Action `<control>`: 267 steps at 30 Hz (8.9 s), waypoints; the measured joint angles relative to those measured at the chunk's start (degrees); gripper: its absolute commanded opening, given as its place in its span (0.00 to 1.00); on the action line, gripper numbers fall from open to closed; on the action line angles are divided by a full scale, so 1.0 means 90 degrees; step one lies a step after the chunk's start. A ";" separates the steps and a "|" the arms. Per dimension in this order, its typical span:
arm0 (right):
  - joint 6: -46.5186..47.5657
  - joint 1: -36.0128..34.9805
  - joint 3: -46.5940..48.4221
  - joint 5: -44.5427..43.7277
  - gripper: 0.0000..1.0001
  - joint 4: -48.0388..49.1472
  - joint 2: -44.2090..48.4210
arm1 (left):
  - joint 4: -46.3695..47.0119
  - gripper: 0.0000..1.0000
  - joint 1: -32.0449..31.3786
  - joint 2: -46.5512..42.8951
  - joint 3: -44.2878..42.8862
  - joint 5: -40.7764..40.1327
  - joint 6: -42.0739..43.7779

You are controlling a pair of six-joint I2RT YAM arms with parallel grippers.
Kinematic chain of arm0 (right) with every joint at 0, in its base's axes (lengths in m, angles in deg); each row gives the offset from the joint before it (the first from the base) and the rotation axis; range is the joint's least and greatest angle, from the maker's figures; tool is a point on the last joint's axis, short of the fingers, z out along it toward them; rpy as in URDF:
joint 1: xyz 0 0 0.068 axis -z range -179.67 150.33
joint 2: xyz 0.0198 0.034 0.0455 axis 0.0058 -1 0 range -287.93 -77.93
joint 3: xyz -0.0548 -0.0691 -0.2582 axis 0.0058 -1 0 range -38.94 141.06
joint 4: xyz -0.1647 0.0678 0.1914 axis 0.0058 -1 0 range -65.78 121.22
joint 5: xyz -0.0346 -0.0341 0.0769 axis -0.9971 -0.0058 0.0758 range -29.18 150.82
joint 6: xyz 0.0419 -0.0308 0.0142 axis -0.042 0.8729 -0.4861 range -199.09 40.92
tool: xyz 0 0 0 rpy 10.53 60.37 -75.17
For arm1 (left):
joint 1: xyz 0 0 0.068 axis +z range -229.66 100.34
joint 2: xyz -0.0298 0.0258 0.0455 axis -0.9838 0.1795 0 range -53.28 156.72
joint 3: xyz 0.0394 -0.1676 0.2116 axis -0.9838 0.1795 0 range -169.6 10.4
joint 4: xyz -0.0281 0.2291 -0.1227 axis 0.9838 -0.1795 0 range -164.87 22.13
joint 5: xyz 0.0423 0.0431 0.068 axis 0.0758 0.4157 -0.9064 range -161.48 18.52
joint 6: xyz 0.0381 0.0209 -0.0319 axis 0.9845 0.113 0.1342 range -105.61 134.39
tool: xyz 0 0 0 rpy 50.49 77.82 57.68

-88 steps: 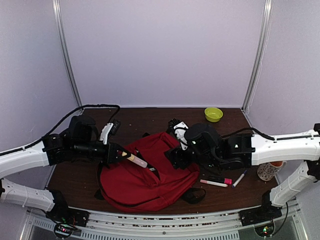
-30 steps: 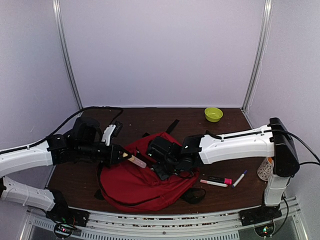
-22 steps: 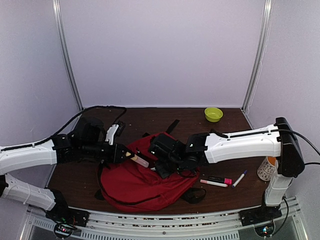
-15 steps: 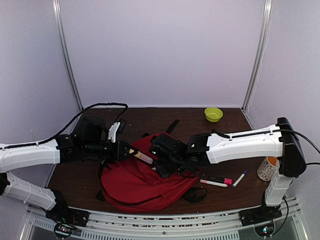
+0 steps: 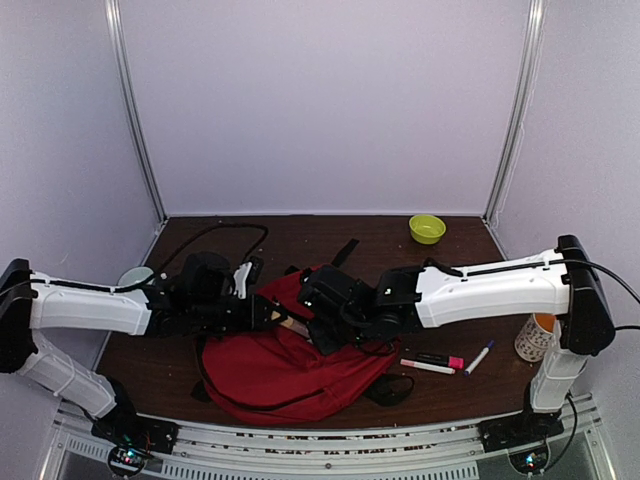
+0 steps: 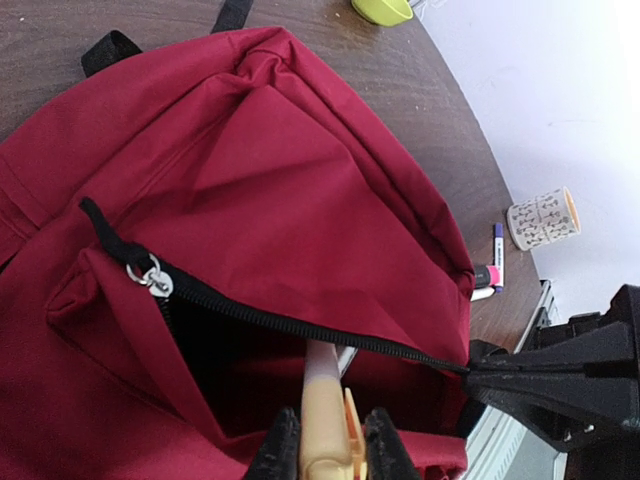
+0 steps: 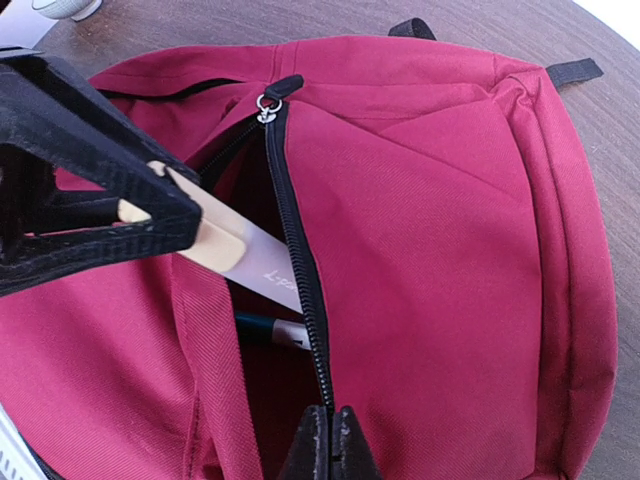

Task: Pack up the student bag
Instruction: Place the glue stick in the lower front pocket of the bag, then place the lower front pocket of the student bag, then pick up the glue stick from the center of the board, then pass from the right arm to the left

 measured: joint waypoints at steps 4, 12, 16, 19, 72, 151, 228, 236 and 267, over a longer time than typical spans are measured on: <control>0.0000 -0.0019 0.0000 0.0010 0.00 0.0012 0.0039 | 0.0359 0.00 0.0000 0.0177 0.0041 0.0029 -0.0165; 0.0005 -0.0041 0.0000 0.0036 0.00 0.0058 0.0097 | 0.0964 0.00 -0.0002 0.0537 0.0097 0.0158 -0.0355; 0.0017 -0.0051 0.0000 0.0041 0.00 0.0066 0.0102 | 0.1156 0.00 -0.0010 0.0704 0.0097 0.0219 -0.0393; 0.0027 -0.0051 0.0000 0.0044 0.00 0.0070 0.0119 | 0.1304 0.02 -0.0015 0.0818 0.0097 0.0260 -0.0415; 0.0022 -0.0112 -0.0012 0.0041 0.21 0.0121 0.0204 | -0.0733 0.98 -0.0134 -0.1865 0.0277 -0.1367 0.1600; -0.5714 0.2057 -0.5083 0.0641 0.93 0.0126 0.3186 | -0.6543 0.98 -0.0138 -0.4840 -0.1712 -0.4738 0.2943; -0.3485 0.2263 -0.3198 -0.0505 0.00 -0.1056 0.3116 | -0.6458 0.98 -0.0138 -0.4714 -0.1683 -0.3988 0.3031; -0.3492 0.1668 -0.2742 -0.0537 0.00 -0.0707 0.3519 | -0.5744 0.97 -0.0138 -0.4532 -0.1345 -0.3024 0.2783; -0.2183 0.0357 -0.2334 -0.0435 0.00 0.0704 0.3585 | -0.2412 0.79 -0.0296 -0.3164 -0.0279 0.0044 0.1817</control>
